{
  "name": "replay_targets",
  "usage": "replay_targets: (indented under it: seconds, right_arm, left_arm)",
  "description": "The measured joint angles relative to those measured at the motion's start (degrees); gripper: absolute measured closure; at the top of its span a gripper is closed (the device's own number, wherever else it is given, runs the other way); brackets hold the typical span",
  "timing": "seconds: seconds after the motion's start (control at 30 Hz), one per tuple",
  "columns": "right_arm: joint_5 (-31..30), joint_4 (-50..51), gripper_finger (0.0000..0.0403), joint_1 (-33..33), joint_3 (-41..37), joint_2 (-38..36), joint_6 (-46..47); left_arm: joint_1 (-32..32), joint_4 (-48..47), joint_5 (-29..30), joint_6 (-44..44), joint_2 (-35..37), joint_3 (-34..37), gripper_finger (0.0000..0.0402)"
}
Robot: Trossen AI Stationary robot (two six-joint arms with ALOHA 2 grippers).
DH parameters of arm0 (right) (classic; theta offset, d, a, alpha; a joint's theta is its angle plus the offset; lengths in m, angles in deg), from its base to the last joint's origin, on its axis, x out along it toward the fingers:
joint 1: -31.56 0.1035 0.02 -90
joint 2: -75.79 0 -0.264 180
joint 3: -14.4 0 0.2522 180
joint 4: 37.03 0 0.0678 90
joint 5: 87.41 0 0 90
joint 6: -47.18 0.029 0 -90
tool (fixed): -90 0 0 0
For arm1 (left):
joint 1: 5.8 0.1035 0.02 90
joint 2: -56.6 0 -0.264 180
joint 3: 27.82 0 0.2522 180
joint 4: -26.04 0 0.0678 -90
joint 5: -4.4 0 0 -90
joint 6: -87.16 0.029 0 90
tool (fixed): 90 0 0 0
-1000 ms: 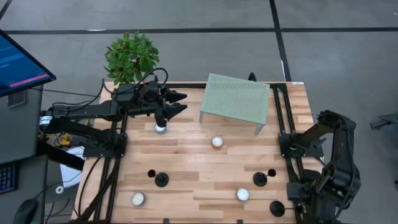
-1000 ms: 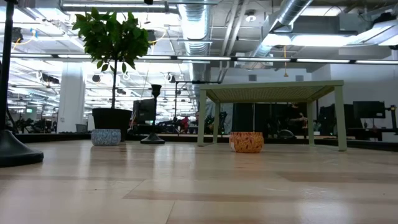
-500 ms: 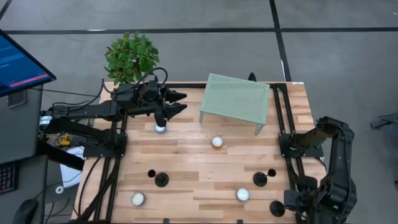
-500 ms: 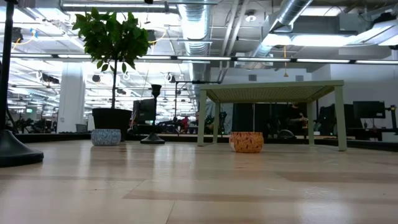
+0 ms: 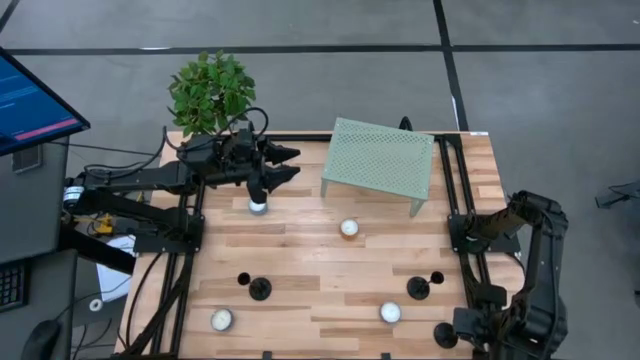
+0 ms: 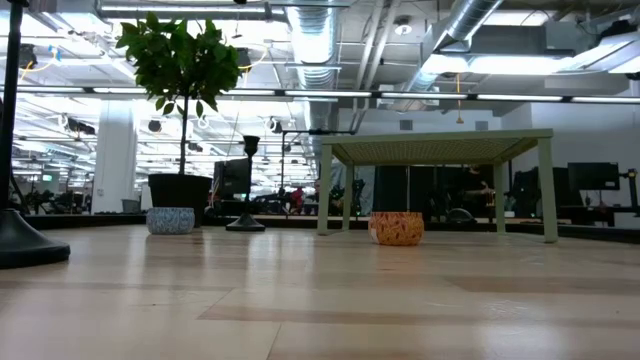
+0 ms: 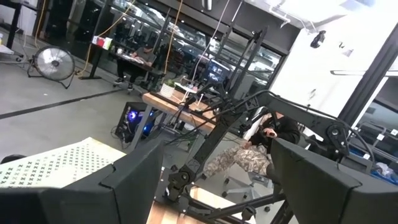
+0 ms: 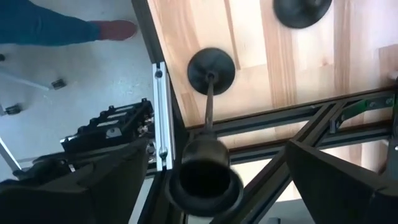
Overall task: Pick & Place candle stick holders
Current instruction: Put the candle holder on the shelf
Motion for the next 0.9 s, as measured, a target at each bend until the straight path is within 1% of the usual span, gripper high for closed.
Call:
replay_targets:
  seconds: [0.3,0.53,0.63,0.73,0.9]
  right_arm:
    - [-0.28,0.14,0.0113,0.20,0.00,-0.04,1.36]
    - [-0.37,0.12,0.0139,0.18,0.00,-0.04,1.22]
    - [-0.44,0.27,0.0157,0.20,0.00,-0.04,1.20]
    - [-0.44,0.84,0.0186,0.18,0.00,-0.04,1.16]
    - [-0.44,1.43,0.0249,0.20,0.00,-0.06,0.70]
  left_arm:
    - [0.02,1.11,0.02,0.00,0.00,0.00,0.0101]
    - [0.01,1.63,0.01,1.69,0.00,0.00,0.0101]
    - [0.02,1.76,0.02,1.92,0.00,0.00,0.0101]
    - [0.01,1.96,0.02,1.93,0.00,0.00,0.0101]
    - [0.02,2.19,0.02,1.95,0.00,0.00,0.0101]
